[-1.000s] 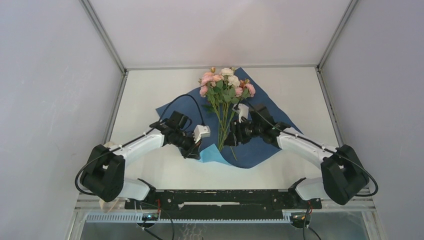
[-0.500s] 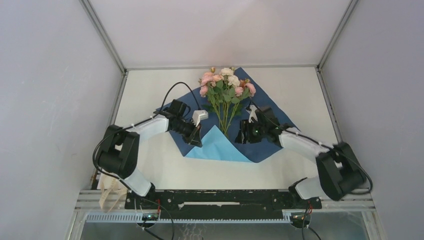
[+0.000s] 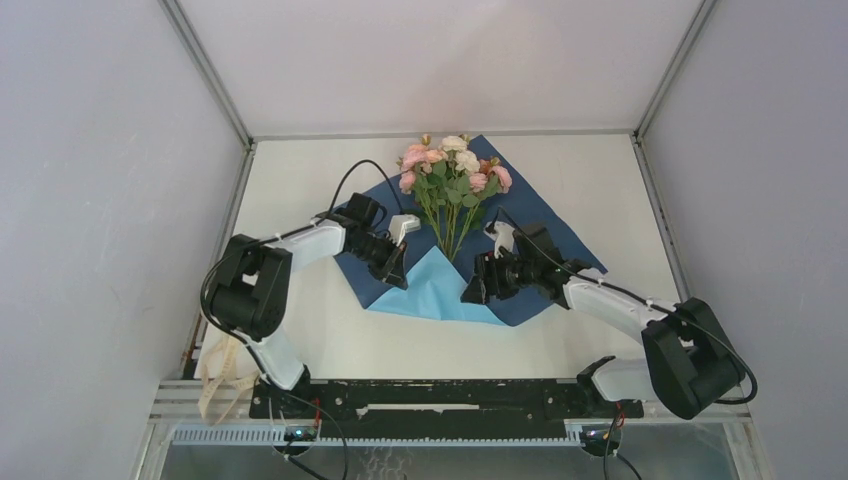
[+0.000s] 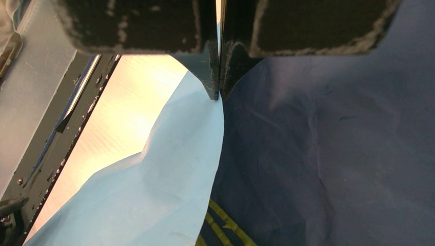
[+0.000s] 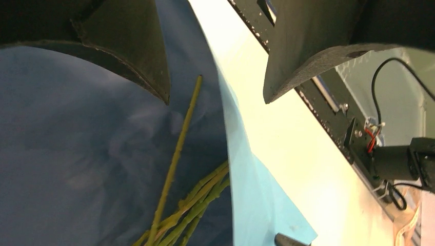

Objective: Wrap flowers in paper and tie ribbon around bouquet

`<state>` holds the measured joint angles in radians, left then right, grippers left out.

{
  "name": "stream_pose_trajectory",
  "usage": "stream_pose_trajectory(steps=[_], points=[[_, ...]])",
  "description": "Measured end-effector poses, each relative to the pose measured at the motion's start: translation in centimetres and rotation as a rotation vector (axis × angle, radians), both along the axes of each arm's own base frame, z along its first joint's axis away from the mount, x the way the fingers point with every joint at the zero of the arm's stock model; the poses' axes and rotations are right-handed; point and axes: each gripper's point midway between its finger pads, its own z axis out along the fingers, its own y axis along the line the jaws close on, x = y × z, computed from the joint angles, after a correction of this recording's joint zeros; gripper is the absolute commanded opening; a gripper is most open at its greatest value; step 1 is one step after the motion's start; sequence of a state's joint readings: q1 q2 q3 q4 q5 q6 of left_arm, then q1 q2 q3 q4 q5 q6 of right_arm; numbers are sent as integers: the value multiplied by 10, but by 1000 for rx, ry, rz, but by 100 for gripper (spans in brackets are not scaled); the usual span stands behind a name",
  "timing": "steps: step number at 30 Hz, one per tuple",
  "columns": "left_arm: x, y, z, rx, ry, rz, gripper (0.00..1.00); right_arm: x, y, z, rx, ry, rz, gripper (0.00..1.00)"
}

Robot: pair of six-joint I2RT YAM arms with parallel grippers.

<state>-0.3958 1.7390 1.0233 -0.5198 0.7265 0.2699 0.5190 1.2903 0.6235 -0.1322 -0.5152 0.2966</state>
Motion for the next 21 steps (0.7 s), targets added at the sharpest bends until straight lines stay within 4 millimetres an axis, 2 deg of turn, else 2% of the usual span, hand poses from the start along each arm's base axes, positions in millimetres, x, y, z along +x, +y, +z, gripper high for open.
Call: stream_pose_trajectory(steps=[2,4,8,11,15,16,17,19,21], points=[[0,1,-1,8,4,2,0,-6,4,-3,12,24,28,73],[-2,2,-2,15,12,3,0,-14,6,-5,20,38,51,65],[0,2,-1,19,19,-1,0,-29,5,-18,2,84,64,23],[4,1,1,24,15,-8,0,-34,1,-28,-24,131,38,3],[7,2,0,39,13,-9,0,-33,-5,-34,-57,152,3,0],[7,3,-1,45,13,-9,3,-32,-5,-35,-61,150,-4,0],[7,3,-2,52,14,-8,11,-31,-6,-36,-65,152,-8,0],[6,5,-4,64,17,-7,36,-31,-6,-40,-74,162,-15,0],[8,10,-7,97,6,1,48,-32,-9,-45,-93,180,-22,0]])
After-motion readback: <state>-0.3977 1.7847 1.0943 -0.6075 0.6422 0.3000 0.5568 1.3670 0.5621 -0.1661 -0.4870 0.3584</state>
